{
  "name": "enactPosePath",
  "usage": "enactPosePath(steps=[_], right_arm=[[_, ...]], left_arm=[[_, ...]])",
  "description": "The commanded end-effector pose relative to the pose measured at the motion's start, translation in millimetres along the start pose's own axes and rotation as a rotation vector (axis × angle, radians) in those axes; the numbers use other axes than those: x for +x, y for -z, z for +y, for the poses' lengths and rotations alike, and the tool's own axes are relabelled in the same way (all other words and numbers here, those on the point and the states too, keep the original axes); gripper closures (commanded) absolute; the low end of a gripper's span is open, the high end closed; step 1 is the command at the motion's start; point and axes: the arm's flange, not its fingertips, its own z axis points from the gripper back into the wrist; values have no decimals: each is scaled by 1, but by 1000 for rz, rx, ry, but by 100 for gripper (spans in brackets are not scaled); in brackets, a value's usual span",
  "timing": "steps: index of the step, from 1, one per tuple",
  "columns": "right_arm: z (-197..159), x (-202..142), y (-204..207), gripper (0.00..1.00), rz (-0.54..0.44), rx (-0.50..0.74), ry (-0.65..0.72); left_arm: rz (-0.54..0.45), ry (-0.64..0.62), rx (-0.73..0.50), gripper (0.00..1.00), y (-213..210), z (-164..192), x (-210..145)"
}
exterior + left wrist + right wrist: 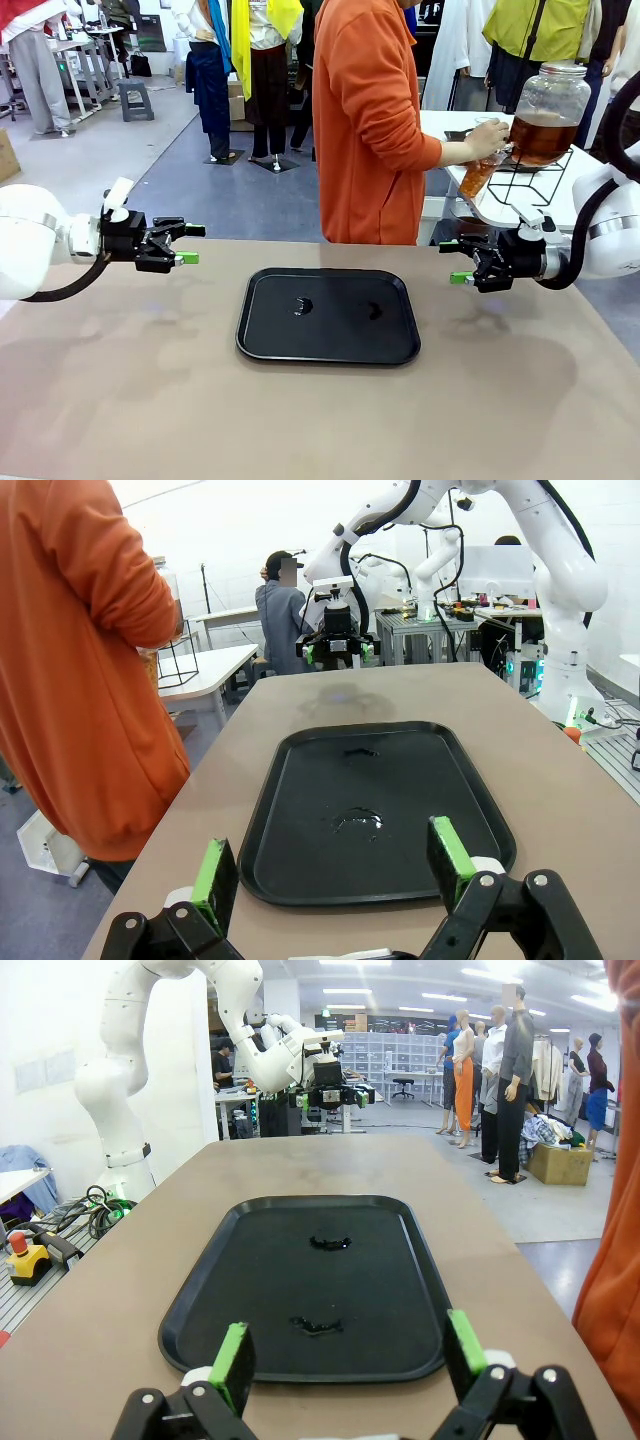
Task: Pour the drink into the iced cup.
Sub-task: Open the gripper to release the iced cup you were holding.
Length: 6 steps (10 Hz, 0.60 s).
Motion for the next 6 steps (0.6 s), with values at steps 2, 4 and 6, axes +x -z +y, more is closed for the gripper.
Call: enactPosePath(steps=[2,4,6], right_arm=[[0,3,1,0,1,1,2],[0,3,1,0,1,1,2],[0,3,1,0,1,1,2]], left_arm=[[-6,-6,3,0,1,0,1],[-6,-6,3,0,1,0,1],[-6,-6,3,0,1,0,1]])
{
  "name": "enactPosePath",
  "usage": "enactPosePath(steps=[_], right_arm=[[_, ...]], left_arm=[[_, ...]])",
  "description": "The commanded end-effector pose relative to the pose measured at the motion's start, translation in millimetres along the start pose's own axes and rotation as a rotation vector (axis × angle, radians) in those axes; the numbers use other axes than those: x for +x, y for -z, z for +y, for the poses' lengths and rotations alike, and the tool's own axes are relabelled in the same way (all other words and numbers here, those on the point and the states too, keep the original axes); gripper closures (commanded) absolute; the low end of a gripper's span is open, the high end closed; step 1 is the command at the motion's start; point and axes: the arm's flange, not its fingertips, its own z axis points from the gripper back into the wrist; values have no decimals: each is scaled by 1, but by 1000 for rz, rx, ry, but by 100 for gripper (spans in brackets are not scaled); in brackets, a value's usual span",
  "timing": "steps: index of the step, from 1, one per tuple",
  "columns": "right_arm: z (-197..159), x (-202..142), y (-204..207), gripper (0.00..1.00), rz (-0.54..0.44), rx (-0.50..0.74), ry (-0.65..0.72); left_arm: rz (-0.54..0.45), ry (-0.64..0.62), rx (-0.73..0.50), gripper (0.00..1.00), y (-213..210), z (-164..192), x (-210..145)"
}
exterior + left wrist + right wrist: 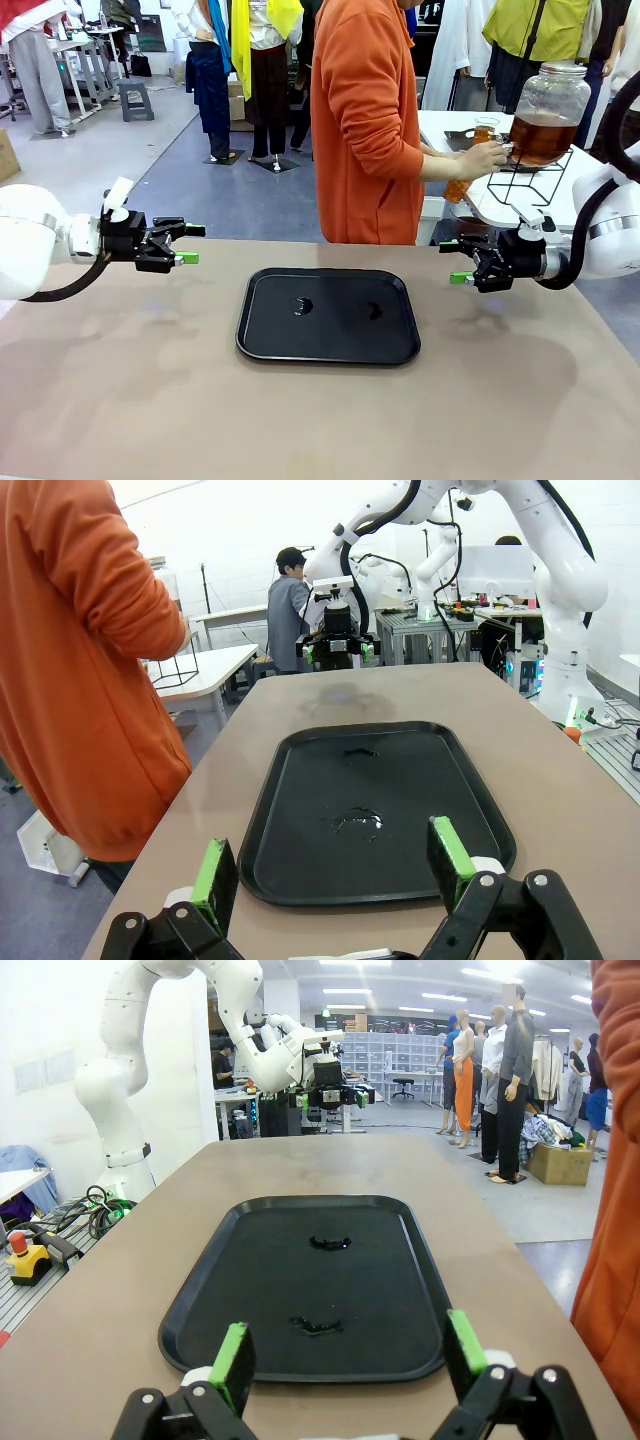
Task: Pour the drink into the iced cup.
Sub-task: Open the gripper to release the iced cup you were holding.
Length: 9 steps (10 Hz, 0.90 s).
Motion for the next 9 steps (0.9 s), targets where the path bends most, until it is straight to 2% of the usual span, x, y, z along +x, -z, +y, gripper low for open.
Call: enactPosePath(steps=[1,9], right_arm=[[0,3,1,0,1,1,2],[0,3,1,0,1,1,2]], left_arm=[[-6,-6,3,0,1,0,1],[-6,-6,3,0,1,0,1]])
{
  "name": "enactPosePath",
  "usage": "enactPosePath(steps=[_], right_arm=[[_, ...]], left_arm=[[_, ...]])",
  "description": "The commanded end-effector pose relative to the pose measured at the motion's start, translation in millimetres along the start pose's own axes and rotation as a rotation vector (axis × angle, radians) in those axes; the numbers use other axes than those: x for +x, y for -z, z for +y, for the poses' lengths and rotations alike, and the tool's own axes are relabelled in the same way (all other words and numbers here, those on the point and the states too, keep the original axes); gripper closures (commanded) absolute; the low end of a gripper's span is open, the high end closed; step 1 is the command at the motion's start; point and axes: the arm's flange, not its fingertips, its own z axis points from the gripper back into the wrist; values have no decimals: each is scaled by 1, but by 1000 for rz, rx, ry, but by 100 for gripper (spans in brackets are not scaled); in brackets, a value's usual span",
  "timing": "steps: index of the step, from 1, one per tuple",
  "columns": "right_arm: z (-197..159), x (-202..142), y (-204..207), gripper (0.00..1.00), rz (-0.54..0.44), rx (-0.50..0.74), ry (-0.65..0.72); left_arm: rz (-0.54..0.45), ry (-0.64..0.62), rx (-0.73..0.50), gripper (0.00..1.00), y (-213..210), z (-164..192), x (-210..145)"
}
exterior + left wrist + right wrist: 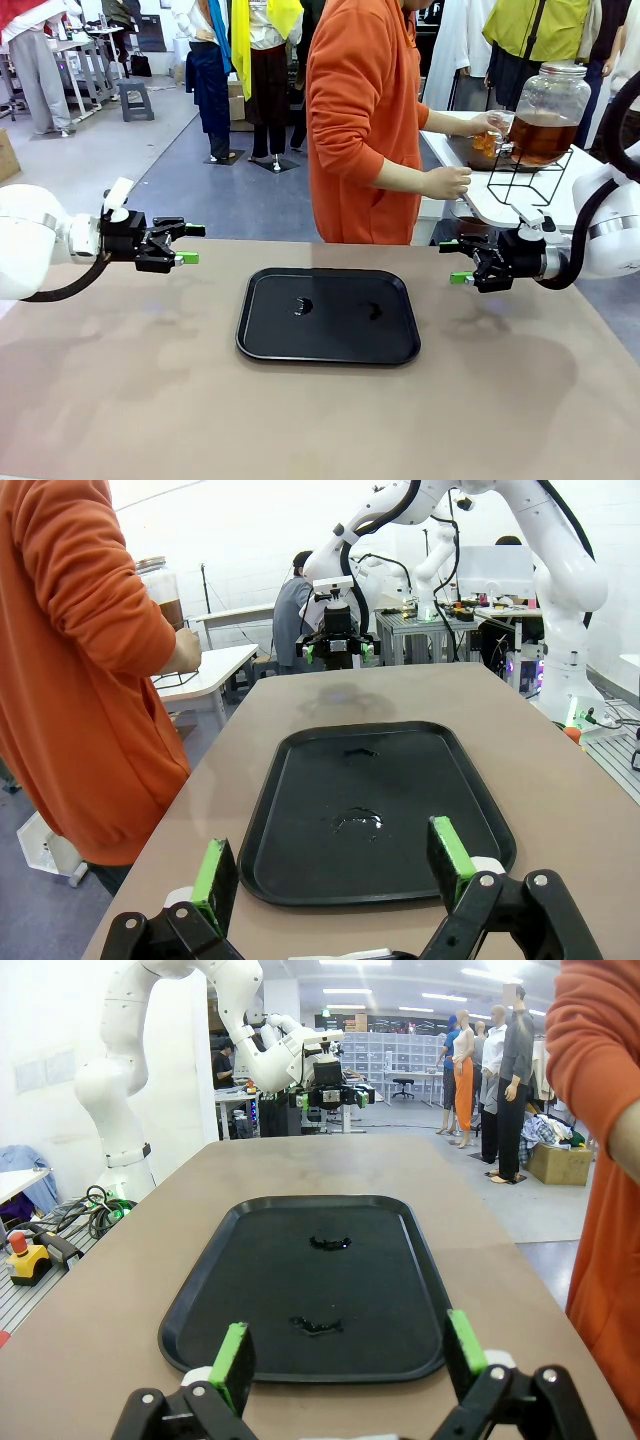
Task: Pour the drink into the iced cup.
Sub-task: Open the gripper to release the iced cup you were holding.
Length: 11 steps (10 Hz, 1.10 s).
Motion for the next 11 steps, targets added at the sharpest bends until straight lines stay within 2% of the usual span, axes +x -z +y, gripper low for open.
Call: enactPosePath(steps=[1,11], right_arm=[[0,3,1,0,1,1,2],[0,3,1,0,1,1,2]], left_arm=[[-6,-6,3,0,1,0,1],[-6,-6,3,0,1,0,1]])
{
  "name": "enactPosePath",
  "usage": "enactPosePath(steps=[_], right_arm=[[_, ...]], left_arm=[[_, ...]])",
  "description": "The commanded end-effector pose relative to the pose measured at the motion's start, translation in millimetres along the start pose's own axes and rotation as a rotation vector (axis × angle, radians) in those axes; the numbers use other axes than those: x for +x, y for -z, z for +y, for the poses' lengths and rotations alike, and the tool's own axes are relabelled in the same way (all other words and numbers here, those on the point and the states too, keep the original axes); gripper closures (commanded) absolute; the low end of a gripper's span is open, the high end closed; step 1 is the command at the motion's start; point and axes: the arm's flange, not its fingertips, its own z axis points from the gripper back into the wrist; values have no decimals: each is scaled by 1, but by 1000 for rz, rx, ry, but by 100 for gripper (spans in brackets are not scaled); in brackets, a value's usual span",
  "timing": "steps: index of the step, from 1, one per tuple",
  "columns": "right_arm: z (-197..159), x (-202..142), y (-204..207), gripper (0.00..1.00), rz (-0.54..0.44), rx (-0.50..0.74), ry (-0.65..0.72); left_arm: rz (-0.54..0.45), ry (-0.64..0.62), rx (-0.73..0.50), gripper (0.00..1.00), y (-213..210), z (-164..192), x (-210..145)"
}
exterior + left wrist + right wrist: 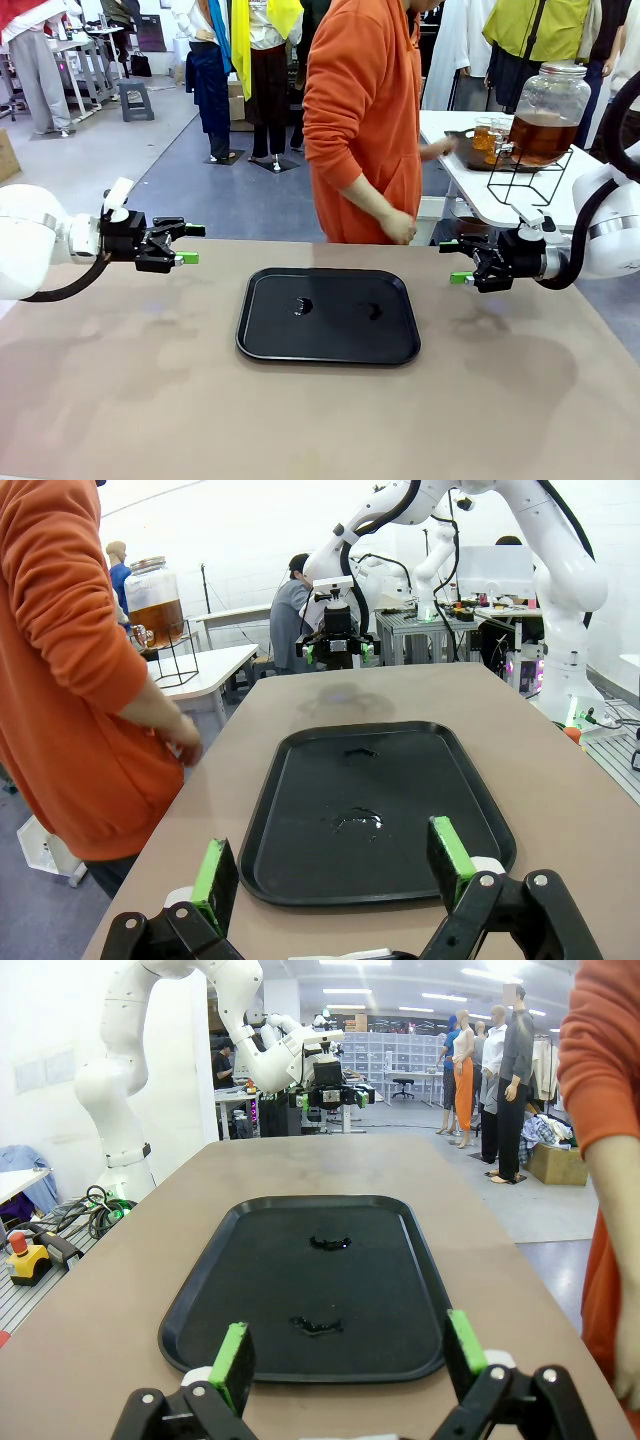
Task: Pour the drink into the iced cup.
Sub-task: Open the gripper to release the iced cup you were holding.
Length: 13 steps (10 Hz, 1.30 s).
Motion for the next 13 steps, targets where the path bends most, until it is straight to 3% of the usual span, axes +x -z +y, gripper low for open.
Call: enactPosePath(steps=[1,13], right_arm=[[0,3,1,0,1,1,2],[0,3,1,0,1,1,2]], left_arm=[[-6,-6,3,0,1,0,1],[-6,-6,3,0,1,0,1]])
